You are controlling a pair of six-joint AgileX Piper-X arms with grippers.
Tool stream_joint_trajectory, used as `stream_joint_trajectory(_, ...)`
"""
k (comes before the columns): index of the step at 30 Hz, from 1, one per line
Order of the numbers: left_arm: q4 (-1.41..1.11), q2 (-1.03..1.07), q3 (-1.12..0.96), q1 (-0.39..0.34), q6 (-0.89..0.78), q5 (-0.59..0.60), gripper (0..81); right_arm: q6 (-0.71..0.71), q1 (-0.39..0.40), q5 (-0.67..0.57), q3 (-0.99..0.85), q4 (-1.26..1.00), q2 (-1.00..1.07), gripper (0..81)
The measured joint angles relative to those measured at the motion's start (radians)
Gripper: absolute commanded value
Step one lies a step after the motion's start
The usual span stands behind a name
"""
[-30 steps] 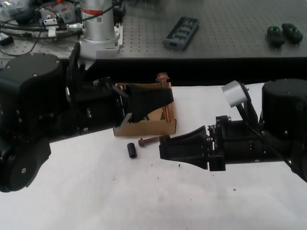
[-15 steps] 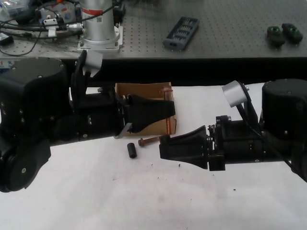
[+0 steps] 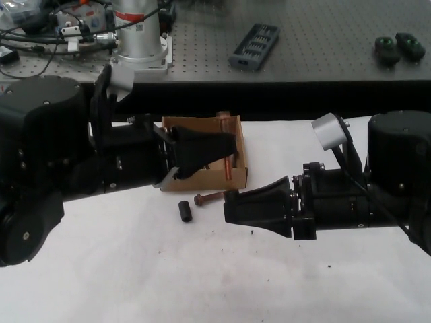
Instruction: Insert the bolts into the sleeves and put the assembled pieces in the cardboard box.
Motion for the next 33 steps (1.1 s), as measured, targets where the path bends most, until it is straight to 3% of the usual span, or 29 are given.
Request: stream_joint_trajectory(33,0.016,-0.005,0.000,0.000,-0.003,0.056,0.6,0.023,0.000,0.004,0.002,-0.057,0.000,4.0)
